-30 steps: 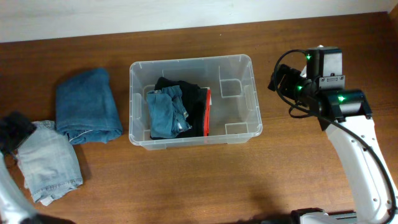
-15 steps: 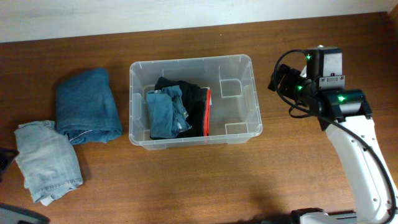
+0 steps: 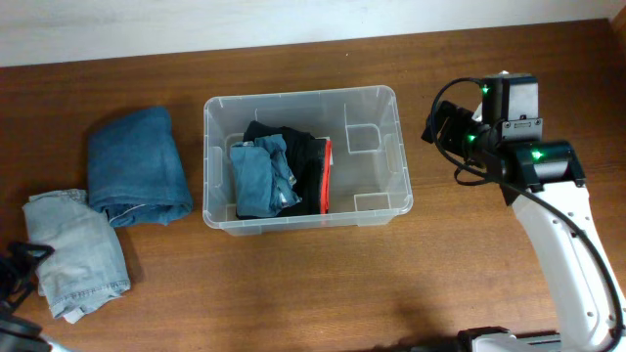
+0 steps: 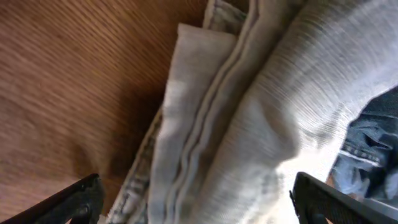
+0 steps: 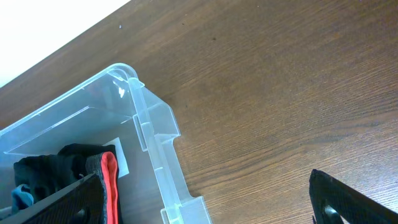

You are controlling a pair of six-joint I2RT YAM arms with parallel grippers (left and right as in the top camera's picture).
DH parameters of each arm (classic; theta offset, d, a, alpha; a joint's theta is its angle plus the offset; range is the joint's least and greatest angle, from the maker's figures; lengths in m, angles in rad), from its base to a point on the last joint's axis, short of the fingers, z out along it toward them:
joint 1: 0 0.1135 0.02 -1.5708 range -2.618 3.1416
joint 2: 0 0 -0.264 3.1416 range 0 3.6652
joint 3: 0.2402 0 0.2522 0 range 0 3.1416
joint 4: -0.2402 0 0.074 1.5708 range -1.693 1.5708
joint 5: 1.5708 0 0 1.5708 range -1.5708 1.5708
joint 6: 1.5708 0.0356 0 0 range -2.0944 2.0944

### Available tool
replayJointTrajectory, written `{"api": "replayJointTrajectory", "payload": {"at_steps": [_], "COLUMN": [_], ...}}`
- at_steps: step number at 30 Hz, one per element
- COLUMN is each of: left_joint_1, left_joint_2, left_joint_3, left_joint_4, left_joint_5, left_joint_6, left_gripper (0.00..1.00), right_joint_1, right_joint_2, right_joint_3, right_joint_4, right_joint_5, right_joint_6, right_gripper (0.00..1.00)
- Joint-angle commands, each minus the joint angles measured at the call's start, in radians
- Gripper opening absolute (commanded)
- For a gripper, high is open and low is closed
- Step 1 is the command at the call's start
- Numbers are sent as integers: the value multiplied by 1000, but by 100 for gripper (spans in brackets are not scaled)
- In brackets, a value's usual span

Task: Pack container
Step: 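Reach the left gripper to the light-wash jeans and grasp them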

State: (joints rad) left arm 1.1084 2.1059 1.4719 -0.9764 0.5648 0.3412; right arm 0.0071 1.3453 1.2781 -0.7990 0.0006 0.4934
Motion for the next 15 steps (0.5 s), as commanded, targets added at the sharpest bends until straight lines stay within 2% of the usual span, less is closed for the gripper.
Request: {"api": "replayJointTrajectory", "payload": {"at_steps": [1, 7, 9, 15], "left_joint_1": [-2, -21, -29, -63], "left_joint_2": [55, 137, 169, 226], "left_joint_3": [9, 8, 8, 8], "left_joint_4": [20, 31, 34, 41], "left_joint_5": [-3, 0, 0, 0], "left_joint_6": [24, 24, 23, 23], "left_gripper": [97, 95, 83, 73], "right_joint_1": [-8, -8, -8, -8], "right_joint_2": [-7, -7, -7, -7], "right_joint_3": [20, 20, 20, 20], "right_joint_4": [3, 3, 3, 3], "right_joint_5": [15, 15, 15, 15], "right_joint_6": [-4, -4, -4, -4], "right_gripper": [98, 98, 98, 98]}}
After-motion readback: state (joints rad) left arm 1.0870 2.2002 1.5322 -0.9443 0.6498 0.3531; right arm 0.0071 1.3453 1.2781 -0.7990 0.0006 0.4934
